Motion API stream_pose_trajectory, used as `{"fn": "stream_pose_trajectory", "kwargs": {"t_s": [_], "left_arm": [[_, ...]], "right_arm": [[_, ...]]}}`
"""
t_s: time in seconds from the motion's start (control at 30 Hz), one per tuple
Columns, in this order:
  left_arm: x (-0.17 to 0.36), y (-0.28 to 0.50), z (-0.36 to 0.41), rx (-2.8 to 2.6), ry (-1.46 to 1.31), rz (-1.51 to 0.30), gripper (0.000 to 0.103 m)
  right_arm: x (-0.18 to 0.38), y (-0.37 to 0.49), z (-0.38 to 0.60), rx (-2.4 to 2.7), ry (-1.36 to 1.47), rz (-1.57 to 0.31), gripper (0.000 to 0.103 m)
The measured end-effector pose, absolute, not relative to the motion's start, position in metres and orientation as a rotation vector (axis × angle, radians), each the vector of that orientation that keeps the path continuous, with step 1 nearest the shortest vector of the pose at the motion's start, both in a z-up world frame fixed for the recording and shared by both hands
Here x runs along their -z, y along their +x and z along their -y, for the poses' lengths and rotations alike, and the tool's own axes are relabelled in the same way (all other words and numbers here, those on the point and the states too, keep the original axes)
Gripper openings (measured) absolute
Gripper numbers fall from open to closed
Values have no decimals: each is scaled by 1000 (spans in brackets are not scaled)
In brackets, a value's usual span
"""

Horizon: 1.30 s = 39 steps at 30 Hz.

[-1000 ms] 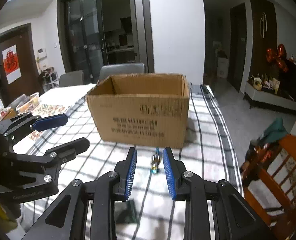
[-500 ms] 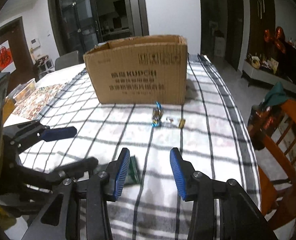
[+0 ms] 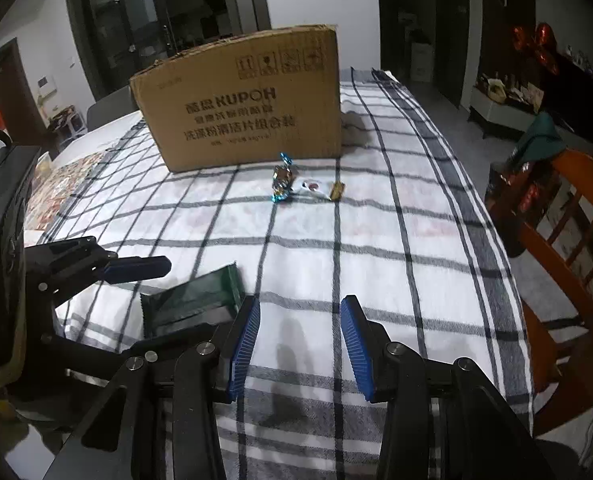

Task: Organize snacks
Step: 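Move both open grippers back toward the dark green packet, then grasp the dark green packet with the left gripper while the right grasps the blue-gold candy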

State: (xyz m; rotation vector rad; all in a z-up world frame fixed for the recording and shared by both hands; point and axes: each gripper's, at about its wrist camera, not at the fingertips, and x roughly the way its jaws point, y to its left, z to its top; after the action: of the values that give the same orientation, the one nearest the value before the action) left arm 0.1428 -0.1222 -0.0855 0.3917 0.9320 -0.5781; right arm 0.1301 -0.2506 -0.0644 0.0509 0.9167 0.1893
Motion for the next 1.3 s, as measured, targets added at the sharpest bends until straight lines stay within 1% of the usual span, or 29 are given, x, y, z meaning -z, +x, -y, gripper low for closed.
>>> {"fn": "stream_pose_trajectory", "kwargs": {"t_s": [0.1, 0.27, 0.47, 0.63, 0.93, 1.3], "left_arm": [[89, 143, 125, 577, 425, -934, 59], [94, 142, 129, 581, 457, -939, 52], [95, 142, 127, 571, 433, -936, 48], [91, 142, 122, 544, 388, -922, 46], [68, 146, 105, 434, 269, -881, 46], [48, 175, 91, 266, 152, -864, 46]], "right_arm": [[67, 130, 251, -190, 59, -926, 43], [71, 131, 250, -202, 72, -938, 43], [71, 132, 250, -199, 80, -942, 43], [70, 133, 251, -202, 77, -942, 43], [64, 139, 249, -221, 86, -924, 43], [42, 184, 239, -323, 60, -846, 43]]}}
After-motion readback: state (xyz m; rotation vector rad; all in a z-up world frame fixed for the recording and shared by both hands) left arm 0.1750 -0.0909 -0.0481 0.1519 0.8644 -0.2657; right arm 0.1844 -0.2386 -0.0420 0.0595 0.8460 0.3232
